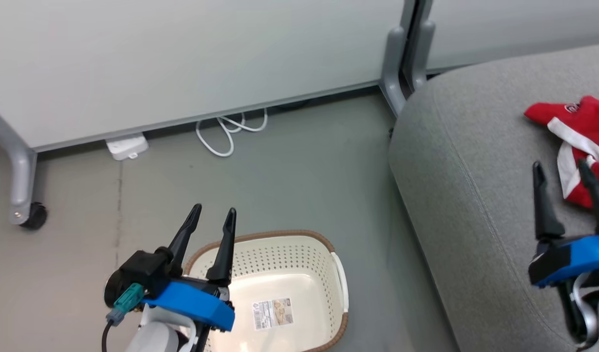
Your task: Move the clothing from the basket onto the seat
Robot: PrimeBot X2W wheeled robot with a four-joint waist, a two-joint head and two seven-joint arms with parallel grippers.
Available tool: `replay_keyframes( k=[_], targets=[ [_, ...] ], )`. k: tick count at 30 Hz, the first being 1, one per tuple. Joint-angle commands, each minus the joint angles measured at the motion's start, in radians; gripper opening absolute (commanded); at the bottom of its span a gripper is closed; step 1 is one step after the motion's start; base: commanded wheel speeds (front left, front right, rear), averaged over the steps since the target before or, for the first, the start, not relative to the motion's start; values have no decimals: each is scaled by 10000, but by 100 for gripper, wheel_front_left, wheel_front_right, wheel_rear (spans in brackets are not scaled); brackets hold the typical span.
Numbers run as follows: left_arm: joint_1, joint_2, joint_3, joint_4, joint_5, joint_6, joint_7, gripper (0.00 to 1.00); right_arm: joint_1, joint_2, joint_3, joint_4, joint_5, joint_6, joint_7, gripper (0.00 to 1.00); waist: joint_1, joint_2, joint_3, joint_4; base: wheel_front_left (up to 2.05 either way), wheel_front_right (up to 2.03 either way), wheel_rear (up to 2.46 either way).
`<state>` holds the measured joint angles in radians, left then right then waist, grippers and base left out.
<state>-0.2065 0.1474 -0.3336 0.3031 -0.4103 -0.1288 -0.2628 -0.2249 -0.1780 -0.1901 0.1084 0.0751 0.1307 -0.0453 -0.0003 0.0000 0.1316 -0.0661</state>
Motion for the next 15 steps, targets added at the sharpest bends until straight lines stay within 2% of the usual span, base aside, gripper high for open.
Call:
replay_keyframes(
  k=[1,7,15],
  targets=[
    [243,-37,205,47,72,-28,-29,100,419,238,59,-233,-118,1,-48,100,3,0,-400,390,0,0,0],
    [806,-90,972,114,68,-28,-29,100,1327,870,313,-626,-337,1,-274,100,3,0,-886,779,0,0,0],
    [1278,-32,1556,159,252,-28,-29,100,2045,1220,847,-383,-582,1,-473,100,3,0,-1179,1008,0,0,0]
  ],
)
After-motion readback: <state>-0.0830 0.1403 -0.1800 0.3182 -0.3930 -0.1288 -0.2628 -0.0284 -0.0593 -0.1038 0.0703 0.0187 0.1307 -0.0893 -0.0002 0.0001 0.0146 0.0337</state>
